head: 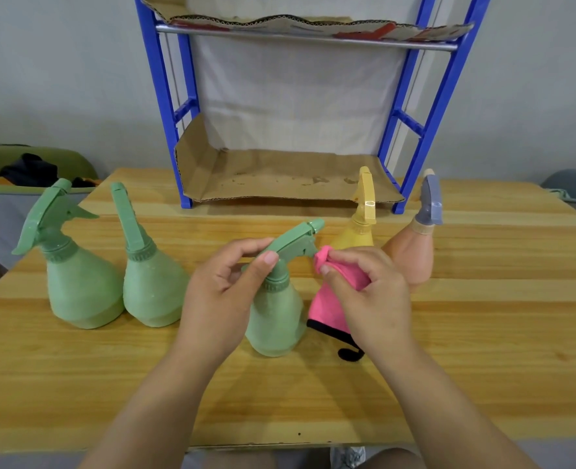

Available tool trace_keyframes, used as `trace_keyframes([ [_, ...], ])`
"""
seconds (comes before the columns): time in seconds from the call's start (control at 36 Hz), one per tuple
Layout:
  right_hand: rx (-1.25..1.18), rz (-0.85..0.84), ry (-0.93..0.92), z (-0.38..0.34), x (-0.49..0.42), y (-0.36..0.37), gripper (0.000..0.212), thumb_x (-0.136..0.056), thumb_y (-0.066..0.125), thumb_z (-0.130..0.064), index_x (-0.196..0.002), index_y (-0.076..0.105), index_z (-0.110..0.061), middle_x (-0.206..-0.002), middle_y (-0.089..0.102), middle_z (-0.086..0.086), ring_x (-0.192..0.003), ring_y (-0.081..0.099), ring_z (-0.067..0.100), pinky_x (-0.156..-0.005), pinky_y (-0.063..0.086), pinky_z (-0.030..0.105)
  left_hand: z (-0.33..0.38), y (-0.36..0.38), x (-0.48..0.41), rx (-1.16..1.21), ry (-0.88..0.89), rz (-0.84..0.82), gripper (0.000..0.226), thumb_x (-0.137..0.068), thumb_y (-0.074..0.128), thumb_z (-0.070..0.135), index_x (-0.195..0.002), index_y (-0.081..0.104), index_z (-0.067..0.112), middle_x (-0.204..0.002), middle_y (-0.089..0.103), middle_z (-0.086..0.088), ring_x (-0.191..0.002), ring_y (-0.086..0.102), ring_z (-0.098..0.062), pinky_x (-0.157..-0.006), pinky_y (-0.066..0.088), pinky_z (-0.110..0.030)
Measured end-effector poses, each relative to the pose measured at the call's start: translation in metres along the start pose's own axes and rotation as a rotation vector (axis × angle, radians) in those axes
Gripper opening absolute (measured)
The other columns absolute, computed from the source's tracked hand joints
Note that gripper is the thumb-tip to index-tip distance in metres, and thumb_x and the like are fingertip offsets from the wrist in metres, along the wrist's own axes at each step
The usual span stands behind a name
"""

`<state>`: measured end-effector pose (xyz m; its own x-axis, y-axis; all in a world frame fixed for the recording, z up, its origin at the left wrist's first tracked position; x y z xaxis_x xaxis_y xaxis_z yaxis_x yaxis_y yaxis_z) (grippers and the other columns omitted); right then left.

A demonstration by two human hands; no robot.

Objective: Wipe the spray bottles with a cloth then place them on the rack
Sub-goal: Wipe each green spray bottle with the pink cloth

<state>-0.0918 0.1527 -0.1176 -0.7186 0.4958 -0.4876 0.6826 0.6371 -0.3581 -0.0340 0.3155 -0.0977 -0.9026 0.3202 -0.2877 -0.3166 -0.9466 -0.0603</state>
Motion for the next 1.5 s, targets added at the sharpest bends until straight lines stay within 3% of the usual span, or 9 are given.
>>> trace_keyframes([
  [0.31, -0.249, -0.124, 0.099, -0.023, -0.009, -0.016, 0.025, -0.079, 0.075, -0.016, -0.087, 0.070, -0.039, -0.095, 0.068, -0.017, -0.095, 0.061, -0.004, -0.082, 0.049, 0.013, -0.005, -0.005, -0.004, -0.108, 0.077, -0.053, 0.021, -0.082, 0.053, 0.043, -0.097, 0.067, 0.050, -0.101, 0.070, 0.019, -0.100, 0.064, -0.005, -0.092, 0.052, -0.042],
  [0.44, -0.342, -0.224, 0.187, -0.023, -0.004, -0.015, 0.025, -0.082, 0.072, -0.015, -0.086, 0.072, -0.040, -0.096, 0.072, -0.017, -0.092, 0.066, 0.000, -0.076, 0.054, 0.018, -0.004, -0.009, -0.010, -0.271, 0.186, -0.036, 0.022, -0.092, 0.053, 0.026, -0.101, 0.062, 0.044, -0.104, 0.064, 0.019, -0.103, 0.055, 0.010, -0.087, 0.040, -0.008],
  [0.53, -0.309, -0.267, 0.199, -0.018, 0.005, -0.016, 0.023, -0.083, 0.071, -0.016, -0.091, 0.072, -0.037, -0.097, 0.072, -0.017, -0.092, 0.065, 0.000, -0.072, 0.051, 0.015, -0.003, -0.011, -0.011, -0.326, 0.222, -0.027, 0.027, -0.094, 0.053, 0.017, -0.102, 0.061, 0.041, -0.105, 0.060, 0.019, -0.102, 0.051, 0.014, -0.084, 0.034, 0.001],
  [0.64, -0.240, -0.286, 0.185, -0.014, 0.011, -0.019, 0.019, -0.083, 0.071, -0.019, -0.092, 0.072, -0.035, -0.096, 0.071, -0.016, -0.092, 0.064, -0.001, -0.073, 0.049, 0.014, -0.004, -0.012, -0.011, -0.344, 0.243, -0.018, 0.027, -0.094, 0.052, 0.017, -0.104, 0.061, 0.041, -0.105, 0.060, 0.022, -0.103, 0.051, 0.011, -0.087, 0.035, -0.003],
  [0.83, -0.274, -0.227, 0.124, -0.029, 0.008, -0.014, 0.020, -0.082, 0.072, -0.019, -0.091, 0.071, -0.036, -0.097, 0.070, -0.012, -0.093, 0.064, 0.000, -0.078, 0.052, 0.017, -0.006, -0.012, -0.008, -0.404, 0.286, 0.029, 0.024, -0.095, 0.052, 0.022, -0.109, 0.061, 0.039, -0.104, 0.057, 0.029, -0.106, 0.051, 0.006, -0.100, 0.041, -0.037],
  [1.0, -0.154, -0.243, 0.092, -0.023, 0.017, -0.015, 0.020, -0.083, 0.071, -0.017, -0.098, 0.071, -0.030, -0.098, 0.067, -0.015, -0.095, 0.060, -0.006, -0.076, 0.047, 0.009, -0.006, -0.012, -0.006, -0.417, 0.284, 0.037, 0.024, -0.094, 0.052, 0.024, -0.109, 0.060, 0.041, -0.104, 0.057, 0.030, -0.110, 0.052, -0.001, -0.098, 0.041, -0.027],
  [1.33, -0.145, -0.297, 0.071, -0.027, 0.021, -0.016, 0.020, -0.081, 0.074, -0.016, -0.099, 0.074, -0.025, -0.096, 0.068, -0.013, -0.095, 0.060, -0.003, -0.077, 0.045, 0.008, -0.004, -0.013, -0.005, -0.470, 0.265, 0.091, 0.029, -0.092, 0.056, 0.022, -0.111, 0.057, 0.044, -0.103, 0.053, 0.038, -0.103, 0.036, 0.013, -0.087, 0.028, 0.002],
  [1.42, -0.170, -0.324, 0.063, -0.028, 0.024, -0.013, 0.021, -0.080, 0.074, -0.015, -0.098, 0.073, -0.027, -0.096, 0.068, -0.012, -0.096, 0.062, 0.000, -0.079, 0.046, 0.010, -0.002, -0.014, -0.003, -0.479, 0.292, 0.085, 0.031, -0.093, 0.056, 0.021, -0.109, 0.057, 0.047, -0.111, 0.055, 0.033, -0.111, 0.040, 0.008, -0.093, 0.028, -0.002],
  [1.5, -0.189, -0.318, 0.068, -0.026, 0.025, -0.013, 0.022, -0.080, 0.075, -0.014, -0.095, 0.073, -0.030, -0.095, 0.068, -0.012, -0.095, 0.062, 0.000, -0.078, 0.045, 0.009, 0.002, -0.013, -0.001, -0.414, 0.311, 0.082, 0.027, -0.093, 0.055, 0.026, -0.106, 0.060, 0.049, -0.109, 0.056, 0.023, -0.112, 0.050, -0.009, -0.096, 0.041, -0.025],
])
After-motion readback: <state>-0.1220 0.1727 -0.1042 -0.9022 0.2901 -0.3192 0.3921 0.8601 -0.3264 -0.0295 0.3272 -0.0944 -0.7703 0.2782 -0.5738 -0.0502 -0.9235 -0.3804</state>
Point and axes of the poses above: each hand's wrist, its own x-axis away from the middle knuckle, its own y-axis out of the palm, z = x × y, the point moved 2 cm from there along -x, towards the middle knuckle
